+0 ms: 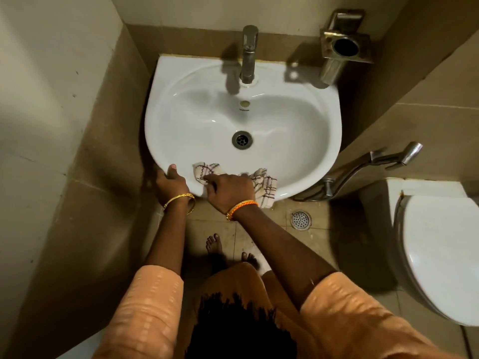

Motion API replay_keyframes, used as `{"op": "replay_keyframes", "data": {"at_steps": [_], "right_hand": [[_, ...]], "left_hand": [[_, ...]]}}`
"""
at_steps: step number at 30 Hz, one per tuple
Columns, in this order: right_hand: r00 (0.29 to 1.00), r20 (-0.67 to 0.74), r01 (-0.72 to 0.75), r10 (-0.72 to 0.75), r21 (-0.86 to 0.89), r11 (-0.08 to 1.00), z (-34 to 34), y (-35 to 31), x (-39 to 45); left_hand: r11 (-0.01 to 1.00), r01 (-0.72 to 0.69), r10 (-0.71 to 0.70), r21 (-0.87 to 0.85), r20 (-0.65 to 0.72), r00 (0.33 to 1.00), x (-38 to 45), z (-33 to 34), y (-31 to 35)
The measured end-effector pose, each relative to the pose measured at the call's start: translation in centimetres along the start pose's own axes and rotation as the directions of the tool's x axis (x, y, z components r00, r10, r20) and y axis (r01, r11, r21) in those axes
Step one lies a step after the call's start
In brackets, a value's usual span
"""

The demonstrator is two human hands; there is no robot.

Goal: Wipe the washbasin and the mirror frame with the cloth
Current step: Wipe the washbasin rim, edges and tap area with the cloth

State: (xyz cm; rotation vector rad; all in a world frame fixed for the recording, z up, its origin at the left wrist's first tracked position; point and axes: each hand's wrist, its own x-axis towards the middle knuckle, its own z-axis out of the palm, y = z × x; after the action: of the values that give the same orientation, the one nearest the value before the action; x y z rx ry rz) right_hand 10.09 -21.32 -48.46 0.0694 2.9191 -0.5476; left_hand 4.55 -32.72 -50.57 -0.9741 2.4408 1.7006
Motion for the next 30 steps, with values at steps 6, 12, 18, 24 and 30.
{"op": "replay_keyframes", "data": {"at_steps": [6, 12, 18, 24, 30], "right_hand": [[0.982, -0.063, -0.189, 0.179, -0.218, 0.958, -3.2, 8.6, -1.9], [0.950, -0.074, -0.313, 0.305, -0.283, 0.907, -2.9, 8.7, -1.0], [0.993, -0.032, -0.113, 0.110, -0.133, 0.985, 1.2, -0.5, -0.3], [0.977, -0.186, -0.134, 0.105, -0.149, 0.980, -0.4, 4.3, -2.2], [0.919, -0.298, -0.321, 0.259, -0.183, 0.929, -3.9, 11.9, -3.3]], "left_hand": [[0.998, -0.065, 0.066, 0.020, -0.050, 0.997, -0.5, 0.1, -0.2], [0.981, 0.110, -0.114, -0.157, -0.014, 0.993, 1.8, 1.4, -4.6], [0.923, 0.203, -0.165, -0.327, 0.139, 0.976, -4.0, 2.2, -1.7], [0.886, 0.359, -0.303, -0.293, 0.220, 0.927, -4.2, 2.3, -2.7], [0.968, 0.189, -0.172, -0.165, 0.116, 0.978, -4.3, 1.9, -3.0]]}}
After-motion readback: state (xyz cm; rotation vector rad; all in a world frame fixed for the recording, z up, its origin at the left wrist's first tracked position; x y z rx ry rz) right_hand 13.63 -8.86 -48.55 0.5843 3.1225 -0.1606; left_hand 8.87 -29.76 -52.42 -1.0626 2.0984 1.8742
